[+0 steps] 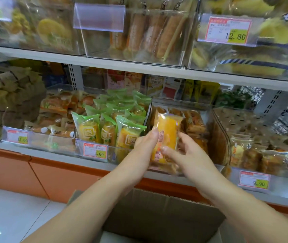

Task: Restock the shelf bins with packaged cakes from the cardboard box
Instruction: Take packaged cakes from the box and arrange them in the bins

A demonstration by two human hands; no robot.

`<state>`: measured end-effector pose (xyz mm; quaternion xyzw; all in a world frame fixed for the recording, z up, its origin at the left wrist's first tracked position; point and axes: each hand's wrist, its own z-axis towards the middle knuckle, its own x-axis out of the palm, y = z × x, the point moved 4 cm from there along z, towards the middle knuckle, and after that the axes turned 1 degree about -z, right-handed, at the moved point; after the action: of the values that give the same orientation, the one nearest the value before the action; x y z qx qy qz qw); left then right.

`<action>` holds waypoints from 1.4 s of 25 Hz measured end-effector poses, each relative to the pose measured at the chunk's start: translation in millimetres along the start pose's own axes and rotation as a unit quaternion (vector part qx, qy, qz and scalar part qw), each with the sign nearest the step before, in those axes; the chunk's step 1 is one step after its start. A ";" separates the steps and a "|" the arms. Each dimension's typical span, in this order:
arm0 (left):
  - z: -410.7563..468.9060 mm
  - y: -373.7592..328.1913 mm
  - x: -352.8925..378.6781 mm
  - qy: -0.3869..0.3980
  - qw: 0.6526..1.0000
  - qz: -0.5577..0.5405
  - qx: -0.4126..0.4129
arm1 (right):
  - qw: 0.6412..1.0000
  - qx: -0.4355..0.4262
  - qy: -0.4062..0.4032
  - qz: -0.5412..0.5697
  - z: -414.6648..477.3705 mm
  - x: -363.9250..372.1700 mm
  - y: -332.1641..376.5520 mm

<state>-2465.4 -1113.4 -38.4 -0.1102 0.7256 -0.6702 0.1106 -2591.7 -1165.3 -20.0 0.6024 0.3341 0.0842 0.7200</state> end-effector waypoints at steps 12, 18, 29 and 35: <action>29.4 14.2 16.3 0.002 0.702 0.690 0.175 | 0.980 0.046 -0.024 -0.195 75.8 -37.7 -53.1; 29.5 26.6 13.3 0.010 0.653 0.738 0.167 | 0.865 0.040 0.002 -0.500 66.6 -28.5 -64.2; -51.1 151.7 -44.9 0.122 0.815 0.561 0.076 | 0.906 -0.202 0.124 -0.350 -50.3 62.5 -103.2; -95.2 323.4 -60.2 0.221 0.801 0.519 -0.202 | 0.873 0.201 0.322 -0.307 -85.6 151.0 -290.7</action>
<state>-2441.3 -979.5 -352.7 0.4135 0.7983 -0.3570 0.2536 -2608.1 -1092.4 -350.2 0.5404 0.7254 -0.0210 0.4259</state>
